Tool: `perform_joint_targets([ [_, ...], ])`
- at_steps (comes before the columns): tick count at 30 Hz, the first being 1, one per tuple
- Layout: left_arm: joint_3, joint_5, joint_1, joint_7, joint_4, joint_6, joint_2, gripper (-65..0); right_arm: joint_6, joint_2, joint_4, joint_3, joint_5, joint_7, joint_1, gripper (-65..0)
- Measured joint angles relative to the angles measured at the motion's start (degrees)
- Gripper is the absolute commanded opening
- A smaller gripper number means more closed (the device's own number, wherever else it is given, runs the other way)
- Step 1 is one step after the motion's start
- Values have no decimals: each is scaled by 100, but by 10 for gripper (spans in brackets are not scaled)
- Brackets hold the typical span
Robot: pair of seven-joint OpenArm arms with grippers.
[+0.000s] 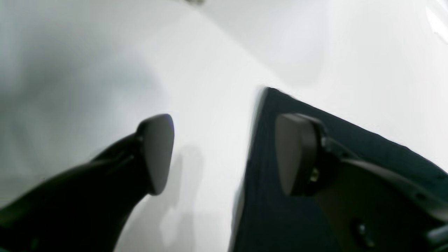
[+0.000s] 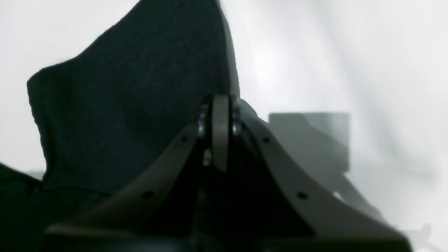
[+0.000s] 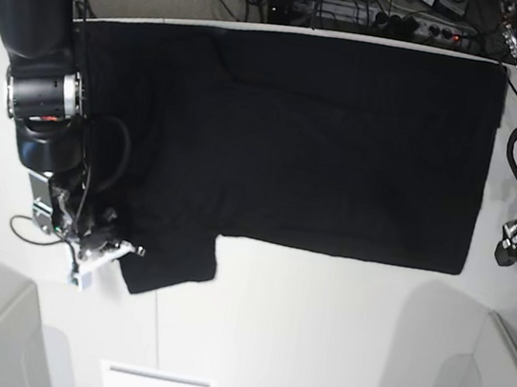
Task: Fold the T-shirt properly
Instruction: 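Move the left gripper down the shirt side and grasp the hem corner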
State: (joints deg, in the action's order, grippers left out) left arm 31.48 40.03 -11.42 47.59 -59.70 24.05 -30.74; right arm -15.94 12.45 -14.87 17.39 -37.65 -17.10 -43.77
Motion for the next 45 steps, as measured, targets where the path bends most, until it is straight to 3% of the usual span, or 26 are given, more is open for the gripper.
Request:
perform_joint_targets([
  [2,-444,-44,-313,-44,426,-9,-105,-209,2,-2,0,0,15,0,0,-650],
  [6,-1464,61,-885,-688,1128,17,-205,-209,0,-2,0,0,11,4,0,-650],
  [14,-2852,39,-1906,-1403,2710,-4,-258,-209,-13,0,0,0,9,0,-4,-650],
  [22,-4273,55,-2813,-1921,3930,11,-76,-209,-13,2,0,0,13,2,-4,-650],
  [27,-4581,81,-2992,-2319,4203,13,186,-209,-13,2,0,0,-2,-2,-4,-650],
  [38,-4577,151,-2920,-2476,4175,15,326,-214,-13,2,0,0,-2,0,-4,-650],
  [39,-4577,170,-2903,-2522,4177,15,321,-224,-13,2,0,0,0,0,-4,-650],
  [41,-4581,179,-2868,-2535,4183,15,306,-306,-13,2,0,0,0,-2,-4,-650],
  [45,-4570,247,-2721,-2605,4140,52,295,-563,-15,2,0,0,0,2,-4,-650],
])
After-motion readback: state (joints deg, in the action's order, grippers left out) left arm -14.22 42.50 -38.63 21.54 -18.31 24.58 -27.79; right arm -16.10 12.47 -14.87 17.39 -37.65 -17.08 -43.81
